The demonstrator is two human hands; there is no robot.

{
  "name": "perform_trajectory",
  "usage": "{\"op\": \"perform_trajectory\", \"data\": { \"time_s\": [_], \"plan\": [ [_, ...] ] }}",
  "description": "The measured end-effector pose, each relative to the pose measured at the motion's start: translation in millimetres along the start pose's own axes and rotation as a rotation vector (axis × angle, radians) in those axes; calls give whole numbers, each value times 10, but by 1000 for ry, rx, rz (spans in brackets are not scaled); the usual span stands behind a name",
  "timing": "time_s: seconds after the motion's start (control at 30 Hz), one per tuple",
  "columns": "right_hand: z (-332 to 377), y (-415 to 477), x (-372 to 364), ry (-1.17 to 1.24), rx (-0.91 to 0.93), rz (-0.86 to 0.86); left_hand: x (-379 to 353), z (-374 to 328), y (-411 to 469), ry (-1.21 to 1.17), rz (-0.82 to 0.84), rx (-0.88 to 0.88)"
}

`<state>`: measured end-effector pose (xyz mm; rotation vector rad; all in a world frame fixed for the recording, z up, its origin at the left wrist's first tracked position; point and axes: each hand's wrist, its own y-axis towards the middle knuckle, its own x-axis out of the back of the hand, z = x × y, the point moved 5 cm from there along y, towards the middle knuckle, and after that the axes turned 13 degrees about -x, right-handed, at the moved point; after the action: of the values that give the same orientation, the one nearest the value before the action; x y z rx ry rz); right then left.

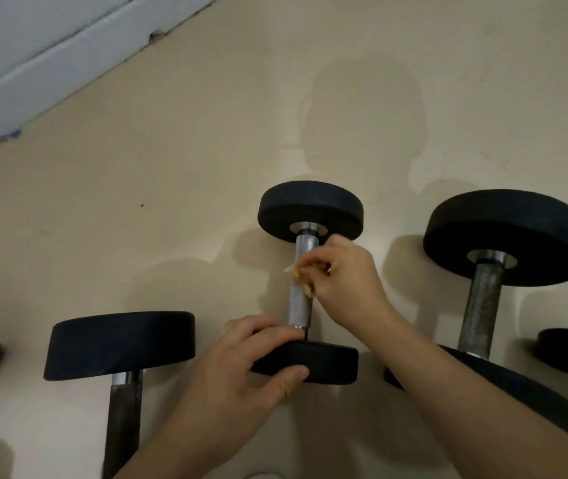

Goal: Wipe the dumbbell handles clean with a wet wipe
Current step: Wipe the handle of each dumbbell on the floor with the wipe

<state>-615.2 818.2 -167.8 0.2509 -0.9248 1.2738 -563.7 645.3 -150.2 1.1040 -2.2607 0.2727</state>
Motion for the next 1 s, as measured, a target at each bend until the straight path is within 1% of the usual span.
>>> {"op": "perform_trajectory", "data": {
  "time_s": [0.03, 0.07, 0.1, 0.2, 0.23, 0.27, 0.33, 0.37, 0.4, 0.5, 0.53, 0.57, 0.63, 0.67, 0.7, 0.77, 0.8, 0.83, 0.87, 0.93, 0.97, 1.0],
  "plan": [
    [4, 72, 40, 24, -24, -71, -12, -31, 10, 13, -1, -19],
    [2, 91, 45, 40, -47, -88, -21, -58, 18, 38, 5, -36],
    [-16, 48, 22, 37, -51, -51, -32, -83, 21, 61, 16, -54],
    [-25, -201, -69, -70, 52, 160, -42, -130, 28, 62, 3, -89],
    [-11, -188, -50, -93, 65, 161, -45, -152, 33, 53, -7, -95],
    [6, -113, -17, -120, 53, 116, -47, -167, 36, 25, -23, -89],
    [44, 2, 66, -156, 19, -6, -31, -137, 27, -61, -86, -12],
    [43, -4, 74, -168, 12, -27, -22, -99, 12, -87, -122, 27],
    [29, -64, 65, -157, 16, -8, -17, -60, -6, -96, -146, 53],
    [-51, -252, 38, -119, 60, 167, -44, -10, -13, -129, -158, 85],
    [-53, -193, 61, -169, 70, 152, -68, -29, 4, -143, -155, 77],
    [-42, -88, 101, -221, 74, 84, -96, -59, 30, -138, -142, 62],
    [-19, 76, 205, -170, 23, -106, -142, -130, 72, -107, -101, 14],
    [-34, 71, 220, -128, -11, -146, -165, -155, 86, -103, -73, -14],
    [-67, 4, 211, -115, -22, -123, -180, -172, 94, -106, -48, -32],
    [-156, -188, 145, -129, -2, 34, -176, -187, 113, -116, -38, -46],
    [-192, -240, 138, -122, -2, 81, -176, -178, 122, -122, -42, -45],
    [-204, -201, 156, -126, 0, 66, -177, -177, 132, -125, -46, -39],
    [-201, -104, 185, -136, -6, -4, -178, -180, 143, -127, -43, -34],
    [-167, 60, 258, -99, -78, -180, -164, -184, 170, -137, -37, -26],
    [-161, 92, 256, -75, -114, -216, -150, -164, 196, -156, -42, -1],
    [-169, 68, 225, -81, -131, -193, -128, -138, 245, -192, -53, 41]
  ]
}}
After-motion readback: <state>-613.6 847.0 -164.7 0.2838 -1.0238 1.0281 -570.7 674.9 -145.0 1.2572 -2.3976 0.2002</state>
